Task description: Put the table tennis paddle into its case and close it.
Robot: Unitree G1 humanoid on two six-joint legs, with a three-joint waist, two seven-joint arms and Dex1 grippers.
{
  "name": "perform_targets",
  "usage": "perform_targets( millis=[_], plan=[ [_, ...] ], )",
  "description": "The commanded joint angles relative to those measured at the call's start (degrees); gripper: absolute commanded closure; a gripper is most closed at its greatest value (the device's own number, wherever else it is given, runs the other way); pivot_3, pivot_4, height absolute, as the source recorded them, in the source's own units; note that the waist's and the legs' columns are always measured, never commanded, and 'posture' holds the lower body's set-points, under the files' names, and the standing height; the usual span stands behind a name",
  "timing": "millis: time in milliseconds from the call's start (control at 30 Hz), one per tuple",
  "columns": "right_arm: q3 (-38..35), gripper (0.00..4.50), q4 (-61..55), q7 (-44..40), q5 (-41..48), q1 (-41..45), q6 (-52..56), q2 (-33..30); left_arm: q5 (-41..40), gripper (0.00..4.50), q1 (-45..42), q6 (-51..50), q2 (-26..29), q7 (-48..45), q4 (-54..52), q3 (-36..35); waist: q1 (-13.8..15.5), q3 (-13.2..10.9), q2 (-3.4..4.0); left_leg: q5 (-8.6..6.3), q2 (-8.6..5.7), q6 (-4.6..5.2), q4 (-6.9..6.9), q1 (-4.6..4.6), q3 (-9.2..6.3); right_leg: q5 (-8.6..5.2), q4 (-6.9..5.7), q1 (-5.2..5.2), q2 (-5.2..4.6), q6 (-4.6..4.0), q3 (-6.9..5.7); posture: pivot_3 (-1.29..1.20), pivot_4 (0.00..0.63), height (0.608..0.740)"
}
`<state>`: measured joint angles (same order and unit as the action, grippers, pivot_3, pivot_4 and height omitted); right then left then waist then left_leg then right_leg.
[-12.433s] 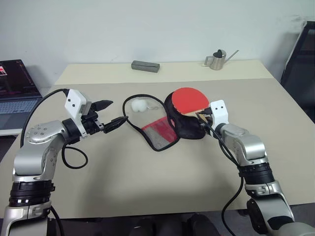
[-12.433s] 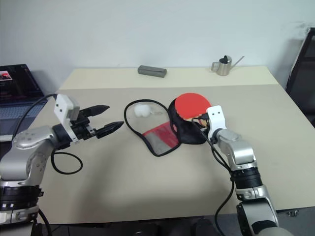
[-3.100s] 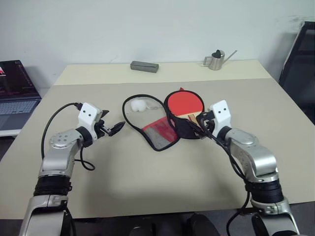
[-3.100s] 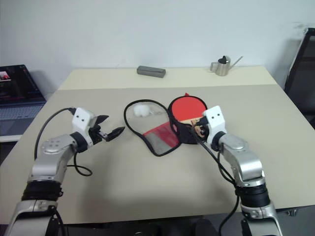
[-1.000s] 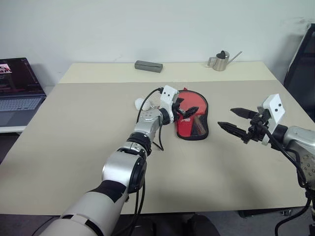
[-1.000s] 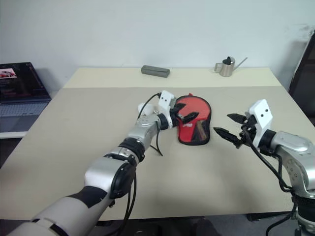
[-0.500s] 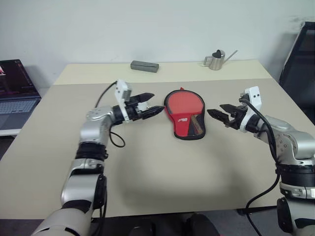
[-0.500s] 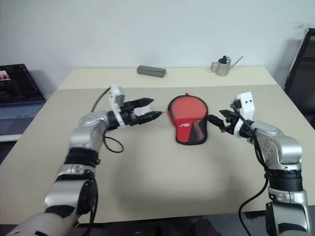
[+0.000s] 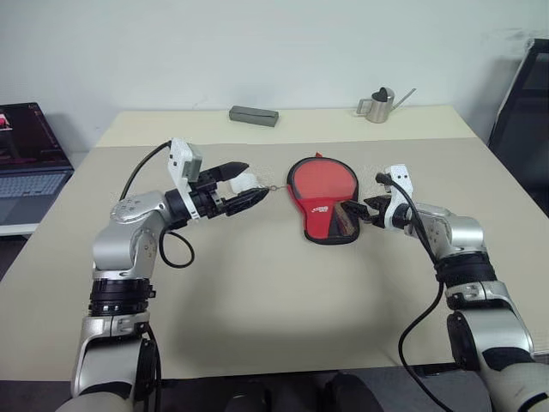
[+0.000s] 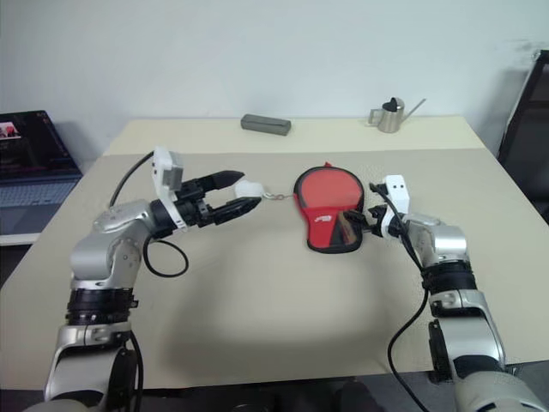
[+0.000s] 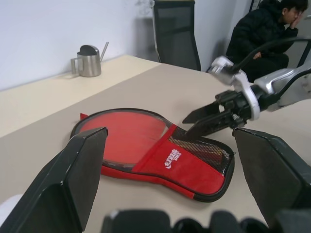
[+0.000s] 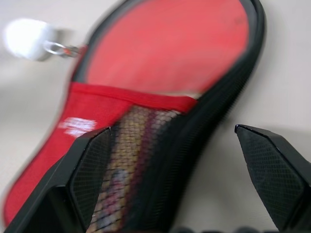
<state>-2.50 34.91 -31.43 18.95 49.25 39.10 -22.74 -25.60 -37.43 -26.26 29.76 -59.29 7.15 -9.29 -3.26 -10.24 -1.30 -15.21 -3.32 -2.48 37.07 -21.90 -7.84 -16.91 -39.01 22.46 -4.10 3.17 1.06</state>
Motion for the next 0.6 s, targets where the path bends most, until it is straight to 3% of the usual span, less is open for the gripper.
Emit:
perform_targets(
  millis=[33,467,600],
  plan=[
    [-0.42,0.02,7.09,-0.41,-2.37,4.07,-5.67,0.84,-1.48,0.00,-0.35,-0.21,1.13,0.85,-2.31,-0.79,-0.03,0.00,0.00,0.00,0.01,0.00,0.00,0.00,0.01,0.00,0.00,0.00,0.00,0.00,0.00,0.00,0.150,0.740],
    [2.60,0.02,20.48,-4.49,-9.60,8.99,-14.50,3.41,-1.74,0.00,-0.66,0.28,1.98,1.99,-1.62,-0.62,-0.86,0.02,0.03,0.01,0.03,-0.01,0.00,0.05,0.04,0.00,-0.05,0.01,0.01,-0.01,0.04,0.00,0.150,0.740],
    [3.32,0.92,22.68,-5.46,-11.20,10.14,-14.09,4.41,-1.75,0.00,-0.35,0.39,1.94,2.21,-1.74,-0.57,-1.51,0.03,0.04,0.01,0.03,-0.01,0.01,0.08,0.03,0.00,-0.06,-0.02,0.01,-0.01,0.04,0.00,0.150,0.740]
  ],
)
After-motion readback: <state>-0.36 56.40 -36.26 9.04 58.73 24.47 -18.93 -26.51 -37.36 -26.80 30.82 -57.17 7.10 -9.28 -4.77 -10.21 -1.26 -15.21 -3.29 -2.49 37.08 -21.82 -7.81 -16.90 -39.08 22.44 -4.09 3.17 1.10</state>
